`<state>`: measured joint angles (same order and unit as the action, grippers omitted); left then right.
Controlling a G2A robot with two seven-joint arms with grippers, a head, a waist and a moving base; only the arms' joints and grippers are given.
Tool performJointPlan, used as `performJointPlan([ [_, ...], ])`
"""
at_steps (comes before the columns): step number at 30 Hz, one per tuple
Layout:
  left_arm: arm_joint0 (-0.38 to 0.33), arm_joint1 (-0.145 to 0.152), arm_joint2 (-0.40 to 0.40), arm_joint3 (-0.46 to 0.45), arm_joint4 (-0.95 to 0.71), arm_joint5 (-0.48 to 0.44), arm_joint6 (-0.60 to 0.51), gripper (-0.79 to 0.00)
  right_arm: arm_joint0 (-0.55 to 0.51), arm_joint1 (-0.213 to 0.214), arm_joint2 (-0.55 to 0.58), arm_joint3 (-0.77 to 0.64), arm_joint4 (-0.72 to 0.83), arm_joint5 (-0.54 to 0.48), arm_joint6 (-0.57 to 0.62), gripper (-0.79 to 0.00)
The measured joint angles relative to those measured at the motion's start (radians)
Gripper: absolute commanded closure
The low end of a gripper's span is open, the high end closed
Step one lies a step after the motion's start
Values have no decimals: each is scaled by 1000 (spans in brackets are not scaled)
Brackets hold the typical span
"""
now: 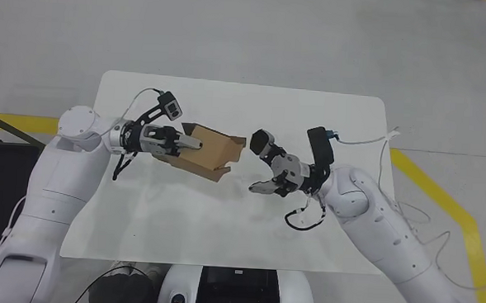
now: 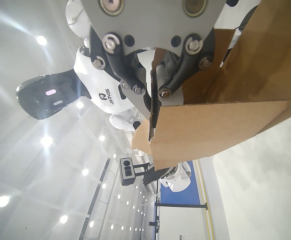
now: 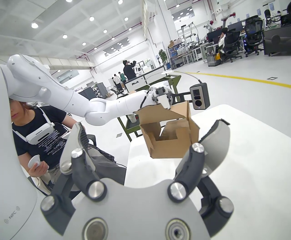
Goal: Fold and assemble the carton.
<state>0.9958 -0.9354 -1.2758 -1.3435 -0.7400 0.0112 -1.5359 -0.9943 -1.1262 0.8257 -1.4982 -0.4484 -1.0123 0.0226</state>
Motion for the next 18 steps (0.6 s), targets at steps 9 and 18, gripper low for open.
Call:
performJointPlan([
  [9, -1, 15, 22, -10, -12, 7, 0, 0, 44, -5, -63, 32, 44, 0, 20, -785],
  [18, -23, 14, 26, 22, -42, -4, 0, 0, 47, 3, -121, -11, 81, 0, 43, -785],
])
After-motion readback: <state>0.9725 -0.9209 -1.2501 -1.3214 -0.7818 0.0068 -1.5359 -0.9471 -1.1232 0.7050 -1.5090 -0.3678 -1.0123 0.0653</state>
